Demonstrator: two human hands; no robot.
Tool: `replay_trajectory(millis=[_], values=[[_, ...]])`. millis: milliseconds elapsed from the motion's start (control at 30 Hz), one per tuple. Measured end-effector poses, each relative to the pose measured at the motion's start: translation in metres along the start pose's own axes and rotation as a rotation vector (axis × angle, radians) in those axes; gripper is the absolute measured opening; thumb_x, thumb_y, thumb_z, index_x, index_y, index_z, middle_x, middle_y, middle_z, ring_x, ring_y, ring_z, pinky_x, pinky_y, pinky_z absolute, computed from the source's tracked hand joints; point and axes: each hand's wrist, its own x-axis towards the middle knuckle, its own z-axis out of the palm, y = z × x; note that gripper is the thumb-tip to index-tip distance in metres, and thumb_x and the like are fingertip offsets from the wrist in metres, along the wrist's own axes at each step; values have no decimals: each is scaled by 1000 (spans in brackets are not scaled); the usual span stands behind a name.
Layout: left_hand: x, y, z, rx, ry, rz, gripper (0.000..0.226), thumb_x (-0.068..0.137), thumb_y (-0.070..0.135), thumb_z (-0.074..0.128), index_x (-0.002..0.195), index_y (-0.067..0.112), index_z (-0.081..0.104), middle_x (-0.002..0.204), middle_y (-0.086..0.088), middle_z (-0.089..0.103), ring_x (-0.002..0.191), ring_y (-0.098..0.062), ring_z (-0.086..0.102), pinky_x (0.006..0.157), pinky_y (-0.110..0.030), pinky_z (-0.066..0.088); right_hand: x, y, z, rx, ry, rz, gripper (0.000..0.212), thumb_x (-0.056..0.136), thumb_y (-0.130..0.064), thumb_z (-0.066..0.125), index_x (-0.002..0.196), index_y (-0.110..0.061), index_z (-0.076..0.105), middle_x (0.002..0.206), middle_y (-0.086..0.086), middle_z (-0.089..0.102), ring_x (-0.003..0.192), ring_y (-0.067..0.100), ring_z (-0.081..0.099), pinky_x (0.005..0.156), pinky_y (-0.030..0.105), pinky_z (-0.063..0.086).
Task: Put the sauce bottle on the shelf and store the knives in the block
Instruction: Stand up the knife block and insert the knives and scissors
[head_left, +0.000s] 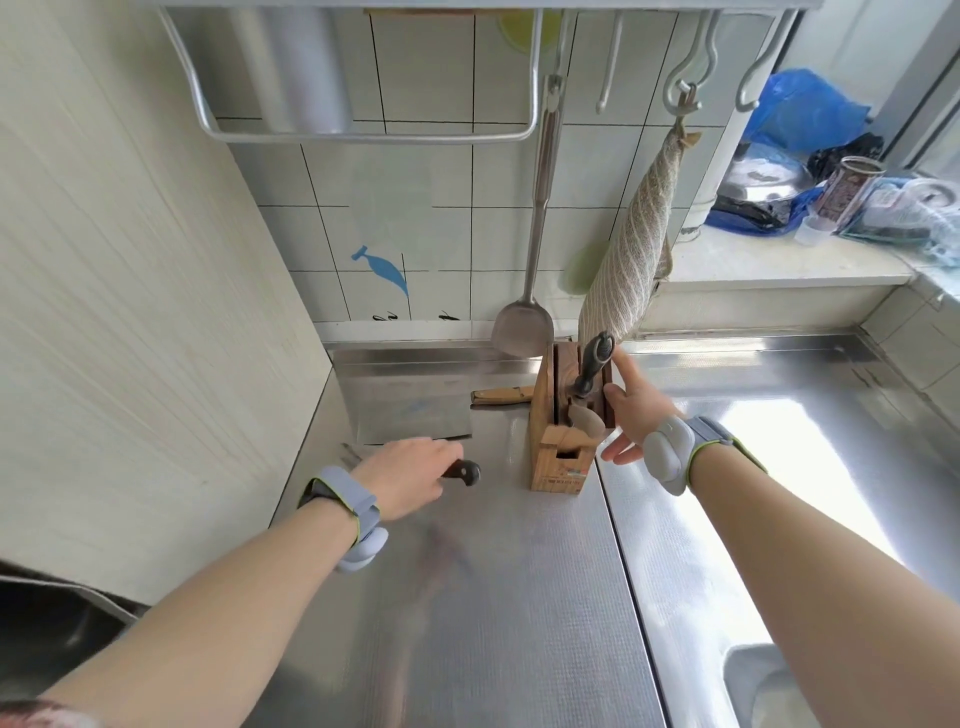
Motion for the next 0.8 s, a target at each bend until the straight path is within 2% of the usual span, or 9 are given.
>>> replay_trajectory(millis=[133, 267, 367, 467, 533, 600, 733, 800], values=[[10, 10, -46, -263, 344, -45, 15, 90, 10, 43, 105, 10, 47, 89, -6, 52, 79, -27, 42, 67, -32, 27, 1, -1, 2, -22, 39, -23, 52, 101, -18, 27, 141, -48, 17, 109, 28, 62, 74, 48, 68, 66, 54, 58], [27, 21, -100, -501, 680, 16, 2, 90, 10, 43, 88, 12, 42, 64, 0, 45, 63, -27, 41, 61, -33, 27, 3, -1, 2, -45, 34, -46, 53, 101, -16, 27, 143, -46, 16, 110, 31, 61, 82, 50, 67, 65, 51, 58], [32, 40, -145, -953, 890, 124, 11, 82, 10, 40, 75, 20, 38, 59, 3, 41, 54, -11, 40, 56, -29, 35, 2, -2, 0, -34, 28, -50, 53, 101, -17, 27, 143, -46, 15, 111, 26, 62, 82, 49, 68, 56, 42, 57], [30, 64, -189, -1344, 1041, 233, 13, 77, 12, 46, 70, 19, 37, 61, -1, 33, 52, -12, 30, 51, -23, 27, 1, -2, 0, -50, 32, -49, 53, 101, -18, 26, 144, -46, 15, 108, 28, 63, 83, 48, 68, 56, 41, 57], [26, 80, -215, -1537, 1090, 258, 18, 79, 23, 48, 68, 18, 35, 60, -3, 28, 51, -14, 23, 50, -28, 19, 1, -2, -2, -50, 28, -49, 54, 101, -17, 26, 145, -45, 14, 108, 27, 64, 81, 46, 68, 56, 39, 57], [24, 92, -233, -1673, 1091, 309, 28, 83, 36, 41, 64, 18, 33, 56, -1, 26, 46, -13, 20, 48, -30, 16, 1, -3, -3, -58, 21, -58, 54, 101, -18, 25, 144, -46, 12, 107, 26, 64, 73, 41, 67, 52, 36, 56], [29, 103, -242, -1744, 1080, 394, 44, 94, 46, 25, 61, 18, 35, 51, 2, 29, 42, -12, 22, 45, -26, 19, 2, -2, -2, -72, 25, -71, 52, 101, -20, 26, 144, -46, 12, 106, 25, 63, 73, 41, 68, 55, 40, 59], [34, 105, -242, -1795, 1045, 406, 47, 94, 48, 22, 61, 18, 36, 51, 2, 31, 42, -12, 23, 44, -26, 20, 1, -2, -3, -51, 14, -66, 53, 101, -19, 25, 144, -46, 12, 103, 23, 62, 70, 41, 66, 48, 33, 56]])
